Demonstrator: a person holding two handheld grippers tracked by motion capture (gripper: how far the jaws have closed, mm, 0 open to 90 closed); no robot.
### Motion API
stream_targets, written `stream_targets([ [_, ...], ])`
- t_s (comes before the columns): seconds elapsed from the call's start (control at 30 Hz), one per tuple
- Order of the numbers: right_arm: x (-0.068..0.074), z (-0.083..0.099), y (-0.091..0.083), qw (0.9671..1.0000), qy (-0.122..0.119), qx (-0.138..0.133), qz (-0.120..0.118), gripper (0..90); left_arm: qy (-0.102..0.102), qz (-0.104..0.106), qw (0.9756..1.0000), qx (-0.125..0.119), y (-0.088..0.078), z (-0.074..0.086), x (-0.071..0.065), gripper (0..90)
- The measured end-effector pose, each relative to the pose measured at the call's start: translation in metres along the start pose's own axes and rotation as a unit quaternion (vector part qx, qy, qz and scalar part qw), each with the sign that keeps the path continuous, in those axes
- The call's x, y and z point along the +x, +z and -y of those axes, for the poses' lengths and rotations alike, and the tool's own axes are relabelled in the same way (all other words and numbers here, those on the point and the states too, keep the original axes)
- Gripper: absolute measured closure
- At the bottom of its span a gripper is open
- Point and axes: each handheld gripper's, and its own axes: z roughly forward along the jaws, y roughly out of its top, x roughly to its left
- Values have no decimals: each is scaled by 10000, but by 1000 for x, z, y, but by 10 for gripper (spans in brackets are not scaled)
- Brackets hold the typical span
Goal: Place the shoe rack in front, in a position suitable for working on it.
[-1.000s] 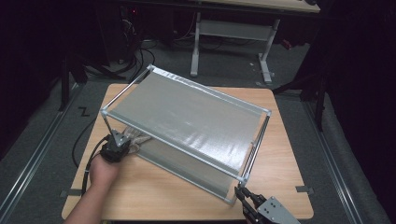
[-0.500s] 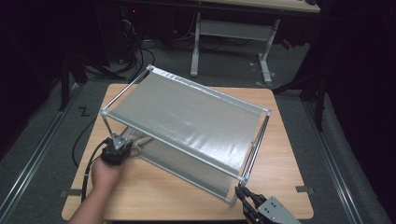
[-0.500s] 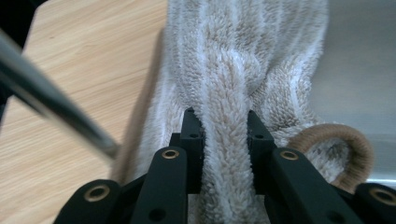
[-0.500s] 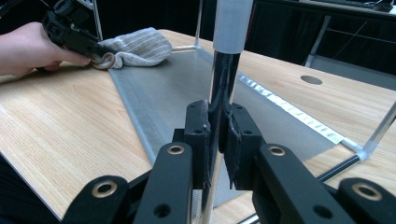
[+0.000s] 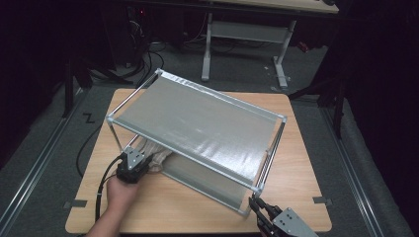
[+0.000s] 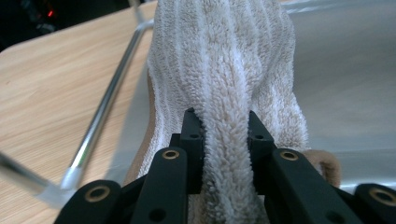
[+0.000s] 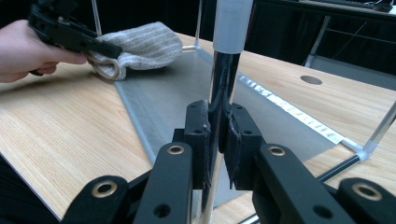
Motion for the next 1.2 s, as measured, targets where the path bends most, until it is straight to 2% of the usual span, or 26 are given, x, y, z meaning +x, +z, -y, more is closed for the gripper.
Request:
stream_targets([
  [0.07,0,0,0,10000,16,-5,-6,805,-51,128,9998,-172,-9,1,-9,747],
  [0.1,0,0,0,10000,38,-6,-12,805,-154,257,9990,-327,-17,2,-17,747],
  [0.2,0,0,1,10000,65,-15,-26,805,-170,405,9982,-413,-25,2,-25,746],
  [0.27,1,0,1,10000,12,-8,-31,805,-217,565,9962,-620,-40,3,-36,746],
  [0.3,1,0,1,10000,12,-8,-31,805,-217,565,9962,-620,-40,3,-36,746],
  [0.43,1,0,1,10000,30,-23,-60,804,-100,758,9937,-820,-61,12,-49,747],
  [0.5,0,0,1,10000,12,-12,-62,804,-164,880,9922,-866,-71,17,-52,747],
  [0.53,0,0,1,10000,25,-13,-58,804,-72,917,9919,-879,-80,23,-52,746],
  [0.63,0,0,2,10000,20,-11,-57,804,-90,896,9919,-898,-88,28,-50,746],
  [0.67,1,0,2,10000,39,-7,-58,804,-241,883,9912,-952,-97,33,-44,746],
  [0.7,1,0,2,10000,39,-7,-58,804,-241,883,9912,-952,-97,33,-44,746],
  [0.77,1,0,2,10000,22,-11,-49,804,-394,864,9899,-1054,-106,39,-36,747],
  [0.9,1,0,2,10000,42,-8,-52,804,-564,769,9875,-1256,-123,47,-26,746],
  [1.03,1,0,2,10000,42,-17,-62,804,-626,648,9846,-1496,-136,50,-20,747],
  [1.07,1,0,2,10000,42,-11,-55,804,-639,610,9828,-1620,-141,52,-18,746],
  [1.1,1,0,2,10000,42,-11,-55,804,-639,610,9828,-1620,-141,52,-18,746],
  [1.13,1,0,2,10000,39,-10,-55,804,-683,565,9809,-1734,-144,53,-17,745],
  [1.17,1,0,2,10000,39,-10,-55,804,-683,565,9809,-1734,-144,53,-17,745],
  [1.2,1,0,2,10000,29,-13,-54,804,-730,559,9787,-1836,-147,54,-14,744],
])
